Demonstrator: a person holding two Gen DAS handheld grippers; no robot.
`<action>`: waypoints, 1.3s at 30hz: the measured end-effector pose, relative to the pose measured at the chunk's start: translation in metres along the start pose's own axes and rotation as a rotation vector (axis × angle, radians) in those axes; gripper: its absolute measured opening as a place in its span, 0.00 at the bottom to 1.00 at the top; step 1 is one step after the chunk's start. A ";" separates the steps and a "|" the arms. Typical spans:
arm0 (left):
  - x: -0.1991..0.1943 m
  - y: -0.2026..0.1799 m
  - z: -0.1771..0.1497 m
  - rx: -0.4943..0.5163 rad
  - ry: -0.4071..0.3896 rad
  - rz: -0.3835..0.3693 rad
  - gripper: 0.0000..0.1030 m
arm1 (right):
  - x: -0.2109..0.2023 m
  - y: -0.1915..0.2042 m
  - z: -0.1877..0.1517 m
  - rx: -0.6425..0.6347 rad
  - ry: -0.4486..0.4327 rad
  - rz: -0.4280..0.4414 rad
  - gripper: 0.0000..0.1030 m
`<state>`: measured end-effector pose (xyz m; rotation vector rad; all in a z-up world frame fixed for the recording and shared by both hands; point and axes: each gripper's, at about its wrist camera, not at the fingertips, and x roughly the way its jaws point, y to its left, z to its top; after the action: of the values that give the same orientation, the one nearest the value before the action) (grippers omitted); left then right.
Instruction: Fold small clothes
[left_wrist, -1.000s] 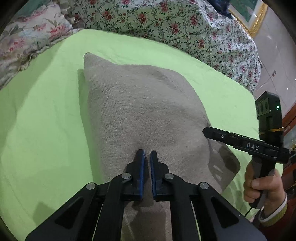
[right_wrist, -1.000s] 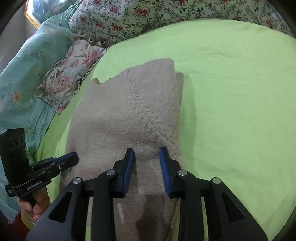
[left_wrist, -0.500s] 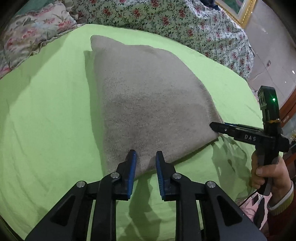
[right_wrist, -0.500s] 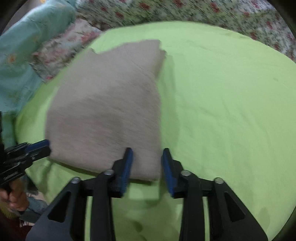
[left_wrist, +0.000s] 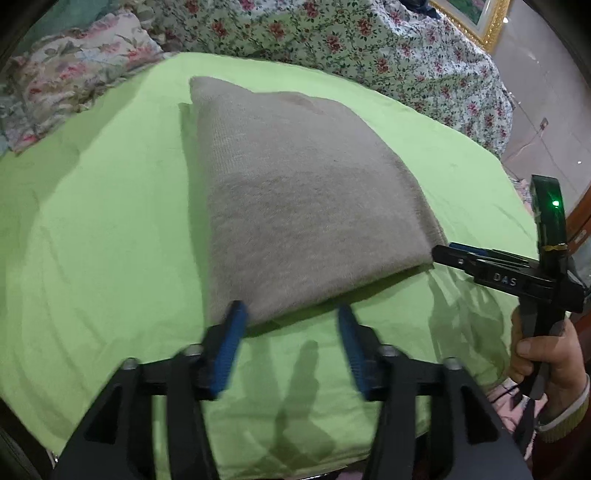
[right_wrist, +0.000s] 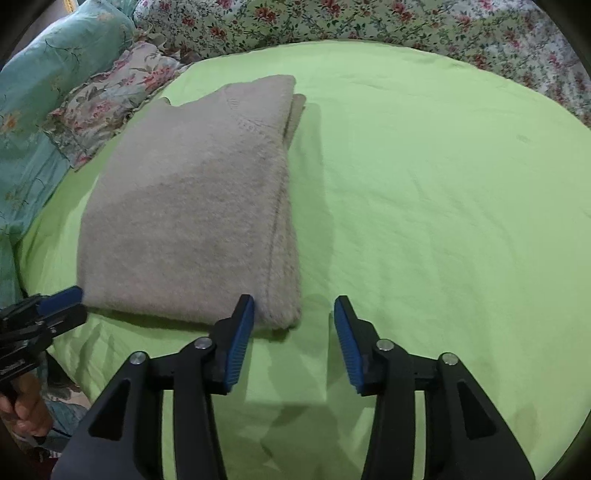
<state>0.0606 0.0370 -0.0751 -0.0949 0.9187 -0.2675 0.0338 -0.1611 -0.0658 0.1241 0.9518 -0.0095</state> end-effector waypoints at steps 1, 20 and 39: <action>-0.004 0.000 -0.002 -0.001 -0.007 0.021 0.66 | -0.003 -0.001 -0.002 0.002 0.000 -0.007 0.46; -0.033 0.026 -0.027 -0.036 0.025 0.209 0.99 | -0.056 0.028 -0.042 -0.017 -0.047 0.123 0.93; -0.066 0.002 -0.035 0.121 -0.062 0.302 0.99 | -0.077 0.041 -0.057 -0.105 -0.095 0.158 0.97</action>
<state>-0.0045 0.0575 -0.0457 0.1464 0.8407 -0.0393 -0.0545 -0.1178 -0.0312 0.1003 0.8439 0.1788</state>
